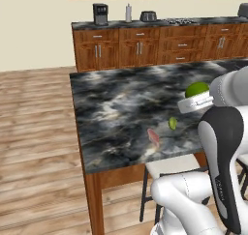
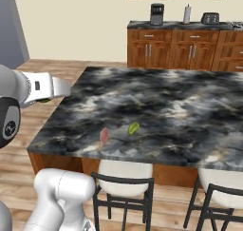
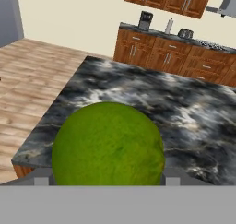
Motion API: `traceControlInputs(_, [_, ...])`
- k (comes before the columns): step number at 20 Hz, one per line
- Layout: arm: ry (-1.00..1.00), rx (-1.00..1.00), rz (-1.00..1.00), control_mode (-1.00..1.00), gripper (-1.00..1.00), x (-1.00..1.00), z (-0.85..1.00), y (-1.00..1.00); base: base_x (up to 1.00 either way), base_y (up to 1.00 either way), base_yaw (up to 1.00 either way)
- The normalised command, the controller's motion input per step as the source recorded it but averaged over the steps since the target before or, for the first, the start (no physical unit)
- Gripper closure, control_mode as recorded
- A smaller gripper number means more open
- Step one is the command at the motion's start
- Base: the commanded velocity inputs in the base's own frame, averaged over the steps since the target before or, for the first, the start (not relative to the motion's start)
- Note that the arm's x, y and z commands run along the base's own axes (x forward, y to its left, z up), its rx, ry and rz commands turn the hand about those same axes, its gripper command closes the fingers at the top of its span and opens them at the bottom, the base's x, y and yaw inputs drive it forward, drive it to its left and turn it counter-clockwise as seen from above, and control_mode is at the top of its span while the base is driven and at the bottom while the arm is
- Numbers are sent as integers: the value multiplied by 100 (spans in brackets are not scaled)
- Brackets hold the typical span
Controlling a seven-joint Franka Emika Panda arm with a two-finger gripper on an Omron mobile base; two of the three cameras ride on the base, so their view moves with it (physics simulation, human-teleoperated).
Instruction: Open the fridge, remove the mango, lime, and steak, and place them on any counter.
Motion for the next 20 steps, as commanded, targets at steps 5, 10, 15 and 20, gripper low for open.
traceControlInputs(5, [12, -2, 7, -100, 100, 7, -9, 0, 2, 0, 5])
traceControlInputs(10, [37, -6, 14, -100, 100, 35, -36, 0, 0, 0, 0])
traceControlInputs(15, [44, -12, 5, -100, 100, 55, -46, 27, 0, 0, 0])
traceControlInputs(20, [32, -14, 0, -100, 100, 60, -72, 46, 0, 0, 0])
